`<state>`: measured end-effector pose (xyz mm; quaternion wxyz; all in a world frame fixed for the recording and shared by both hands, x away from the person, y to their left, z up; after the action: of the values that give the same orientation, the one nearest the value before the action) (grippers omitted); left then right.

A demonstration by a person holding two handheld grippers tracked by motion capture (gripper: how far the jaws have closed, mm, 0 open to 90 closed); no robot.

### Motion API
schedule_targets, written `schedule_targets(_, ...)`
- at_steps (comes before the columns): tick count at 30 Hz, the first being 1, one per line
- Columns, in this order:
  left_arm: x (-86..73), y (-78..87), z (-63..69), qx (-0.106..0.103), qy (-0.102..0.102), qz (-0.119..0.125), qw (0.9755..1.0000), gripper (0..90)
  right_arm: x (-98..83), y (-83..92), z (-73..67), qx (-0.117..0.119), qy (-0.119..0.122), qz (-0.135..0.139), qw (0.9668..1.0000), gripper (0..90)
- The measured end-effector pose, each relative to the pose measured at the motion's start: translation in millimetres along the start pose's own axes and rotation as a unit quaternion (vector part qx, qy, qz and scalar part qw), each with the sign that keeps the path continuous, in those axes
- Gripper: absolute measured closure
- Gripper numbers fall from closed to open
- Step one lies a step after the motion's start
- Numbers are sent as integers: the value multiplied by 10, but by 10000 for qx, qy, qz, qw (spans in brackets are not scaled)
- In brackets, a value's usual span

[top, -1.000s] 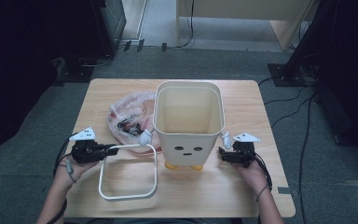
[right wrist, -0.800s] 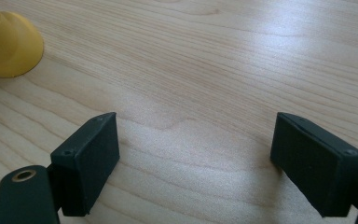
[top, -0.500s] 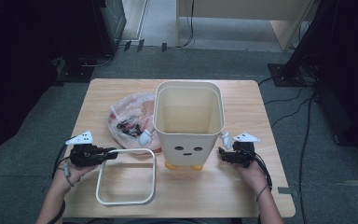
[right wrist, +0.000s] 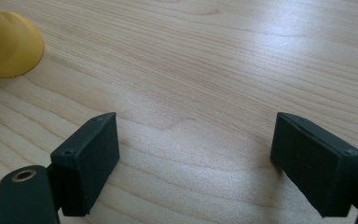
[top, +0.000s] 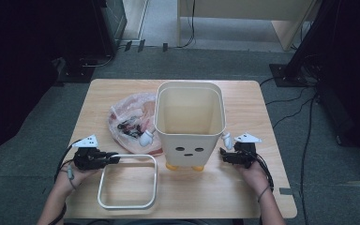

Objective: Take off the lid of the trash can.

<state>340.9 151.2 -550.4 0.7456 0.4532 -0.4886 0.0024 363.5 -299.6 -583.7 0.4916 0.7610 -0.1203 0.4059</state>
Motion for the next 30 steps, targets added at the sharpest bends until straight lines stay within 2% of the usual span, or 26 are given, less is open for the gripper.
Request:
schedule_targets(3,-7,-62,-15,27,-58,25,10000,724,0,0,0,-1,-1,0,10000,151)
schedule_targets(5,-10,-96,-65,55,19,51,10000,723,0,0,0,1,0,0,10000,151)
schedule_targets(9,12,-125,-184,269,139,187,9994,726,-1,0,-2,1,-9,-2,10000,151)
schedule_targets(11,6,-153,-230,351,204,163,9990,728,0,0,-1,2,0,0,10000,151)
schedule_targets(20,-5,-188,-291,504,271,136,9983,722,0,0,0,0,1,1,10000,151)
schedule_targets(24,-32,-189,-329,558,387,104,9976,642,0,0,0,2,3,1,10000,151)
schedule_targets(30,-4,-173,-355,662,372,196,9969,544,0,1,0,0,3,-5,10000,151)
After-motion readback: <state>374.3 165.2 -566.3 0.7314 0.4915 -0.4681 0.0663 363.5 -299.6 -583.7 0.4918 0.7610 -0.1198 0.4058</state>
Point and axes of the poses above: each handheld gripper's, and its own axes: y roughly backward along the jaws, x roughly out of its top, z roughly to its right, the point moved 9 cm from there along -y, roughly forward along the jaws, and after that the axes turned 14 degrees about x, right-handed, at the moved point
